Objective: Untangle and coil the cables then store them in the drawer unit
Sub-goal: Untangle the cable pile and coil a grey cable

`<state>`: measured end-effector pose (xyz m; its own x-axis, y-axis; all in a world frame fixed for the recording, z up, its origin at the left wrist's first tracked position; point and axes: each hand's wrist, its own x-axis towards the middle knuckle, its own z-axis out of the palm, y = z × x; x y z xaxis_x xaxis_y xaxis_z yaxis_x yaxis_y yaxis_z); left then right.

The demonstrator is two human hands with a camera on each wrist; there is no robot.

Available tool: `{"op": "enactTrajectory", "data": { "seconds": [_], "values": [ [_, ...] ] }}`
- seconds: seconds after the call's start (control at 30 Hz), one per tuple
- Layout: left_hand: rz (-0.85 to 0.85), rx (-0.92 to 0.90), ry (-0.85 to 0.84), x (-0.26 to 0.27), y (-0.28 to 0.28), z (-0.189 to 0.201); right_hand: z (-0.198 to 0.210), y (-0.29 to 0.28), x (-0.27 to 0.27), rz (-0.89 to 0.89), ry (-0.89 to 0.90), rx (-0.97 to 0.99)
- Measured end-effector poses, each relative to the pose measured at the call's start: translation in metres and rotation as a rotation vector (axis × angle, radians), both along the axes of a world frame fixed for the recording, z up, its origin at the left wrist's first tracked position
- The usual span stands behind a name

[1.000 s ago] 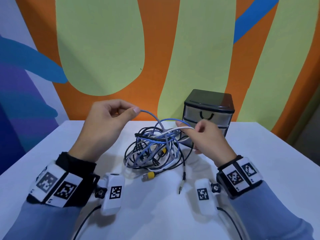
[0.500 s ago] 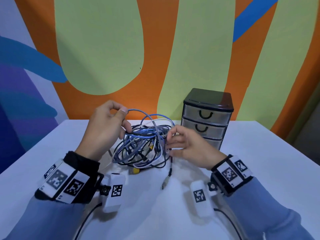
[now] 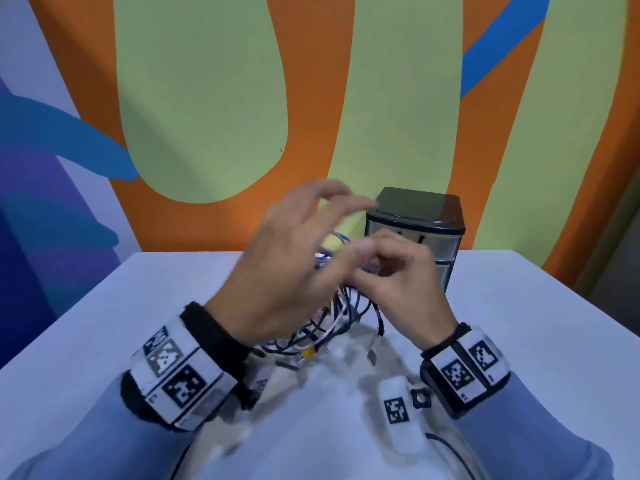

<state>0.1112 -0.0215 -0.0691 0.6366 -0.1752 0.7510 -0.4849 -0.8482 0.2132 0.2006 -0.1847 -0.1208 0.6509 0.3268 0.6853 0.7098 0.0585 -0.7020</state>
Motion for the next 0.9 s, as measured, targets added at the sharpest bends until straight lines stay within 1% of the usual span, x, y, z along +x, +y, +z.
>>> {"op": "enactTrajectory", "data": {
  "seconds": [0.03,0.1,0.17,0.27,0.33,0.43,0.53,0.6,0.63,0.67,0.7,0.8,0.83,0.9],
  "values": [
    [-0.071,0.035,0.105,0.001,-0.011,0.001,0.001,-0.001,-0.001,0.045,0.005,-0.006],
    [-0.107,0.001,0.277,0.007,-0.022,0.001,0.002,-0.006,-0.002,0.097,0.044,0.008],
    [-0.124,-0.058,0.335,0.012,-0.02,0.002,0.005,-0.008,-0.002,0.09,0.029,0.049],
    [-0.131,-0.087,0.333,0.015,-0.009,0.007,0.009,-0.008,0.0,0.099,0.035,0.115],
    [-0.13,-0.137,0.308,0.017,-0.003,0.006,0.009,-0.007,0.002,0.081,0.013,0.097],
    [-0.134,-0.302,0.273,0.016,0.003,0.0,0.011,-0.005,-0.002,0.085,0.005,0.069],
    [-0.118,-0.476,0.231,0.015,0.008,-0.005,0.013,-0.006,-0.005,0.142,0.022,0.045],
    [-0.115,-0.559,0.24,0.015,0.01,-0.004,0.014,-0.007,-0.007,0.145,0.033,0.021],
    [-0.108,-0.573,0.262,0.016,0.012,-0.002,0.014,-0.006,-0.008,0.135,0.031,0.024],
    [-0.089,-0.549,0.295,0.015,0.015,0.001,0.013,-0.005,-0.009,0.104,0.027,0.043],
    [-0.06,-0.487,0.339,0.015,0.019,0.002,0.013,-0.004,-0.009,0.059,0.013,0.081],
    [0.111,-0.184,0.524,0.013,0.04,0.0,0.018,-0.01,-0.002,-0.099,-0.008,0.275],
    [0.19,-0.101,0.569,0.013,0.049,-0.003,0.021,-0.014,0.001,-0.123,0.019,0.374],
    [0.298,-0.033,0.611,0.017,0.066,-0.011,0.029,-0.021,0.003,-0.09,0.086,0.543]
  ]
}}
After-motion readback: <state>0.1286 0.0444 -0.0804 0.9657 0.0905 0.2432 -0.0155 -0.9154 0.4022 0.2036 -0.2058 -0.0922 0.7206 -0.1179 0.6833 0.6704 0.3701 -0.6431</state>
